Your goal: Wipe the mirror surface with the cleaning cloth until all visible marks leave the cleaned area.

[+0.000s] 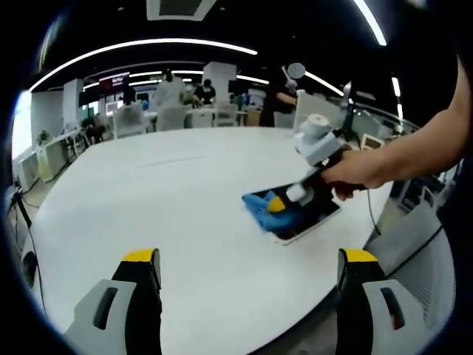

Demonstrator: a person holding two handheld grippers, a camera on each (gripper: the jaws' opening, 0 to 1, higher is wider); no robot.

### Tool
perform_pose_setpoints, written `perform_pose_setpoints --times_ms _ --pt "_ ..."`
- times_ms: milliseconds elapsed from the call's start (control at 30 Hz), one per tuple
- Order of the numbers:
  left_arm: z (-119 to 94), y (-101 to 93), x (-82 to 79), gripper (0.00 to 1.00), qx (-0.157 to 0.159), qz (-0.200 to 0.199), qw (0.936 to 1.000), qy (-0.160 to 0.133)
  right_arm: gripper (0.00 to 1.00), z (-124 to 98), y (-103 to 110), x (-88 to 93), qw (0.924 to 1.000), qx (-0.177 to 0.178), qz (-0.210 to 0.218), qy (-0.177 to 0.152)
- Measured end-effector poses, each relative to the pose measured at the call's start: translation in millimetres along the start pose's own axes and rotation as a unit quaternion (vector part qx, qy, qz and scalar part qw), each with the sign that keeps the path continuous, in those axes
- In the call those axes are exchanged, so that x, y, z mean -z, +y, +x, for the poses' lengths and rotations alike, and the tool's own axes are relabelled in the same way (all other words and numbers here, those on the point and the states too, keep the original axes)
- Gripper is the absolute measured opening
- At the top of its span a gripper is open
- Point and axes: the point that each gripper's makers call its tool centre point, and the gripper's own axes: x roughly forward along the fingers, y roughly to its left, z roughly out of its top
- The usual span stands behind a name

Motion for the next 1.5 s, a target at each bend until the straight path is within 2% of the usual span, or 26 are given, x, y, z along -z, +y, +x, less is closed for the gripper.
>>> perform_pose_setpoints --times_ms 67,300,367,533,600,667,1133,1500 --pt "-0.1 -1.5 -0.6 1.0 0.001 0.001 1.0 -0.001 0.01 0.3 -0.1 -0.3 0.9999 -0.002 -0.014 0.0" --pt "-0.1 -2.1 0.3 1.0 0.001 0.005 1.0 0.0 0.01 1.9 0.5 -2.6 0.9998 -0.003 -0.019 0.004" --pt "-0.3 -2.8 0.4 1.0 0.001 0.005 1.0 0.001 0.01 3.1 1.5 -3.5 0.9992 0.0 -0.038 0.013" --pt "-0.3 -1.7 0.9 1.0 0.0 0.004 1.0 0.001 0.0 4.5 0.3 -5.4 0.9993 -0.003 -0.028 0.024" --pt "-0.6 -1.2 0.7 1.0 0.0 0.004 1.0 0.0 0.0 4.5 0.5 -5.1 0.9986 -0.008 -0.047 0.024" --pt "-0.6 -1.2 0.5 1.0 0.001 0.005 1.0 -0.001 0.0 3.9 0.3 -4.5 0.9985 -0.011 -0.048 0.022" --pt "-0.3 0.4 0.8 1.0 -0.002 0.008 1.0 0.0 0.0 -2.6 -14.6 -1.9 0.9985 -0.011 -0.051 0.02" --pt "-0.2 1.0 -0.4 0.99 -0.005 0.012 0.9999 -0.001 0.0 -10.2 -34.7 1.3 0.9988 -0.005 -0.044 0.018"
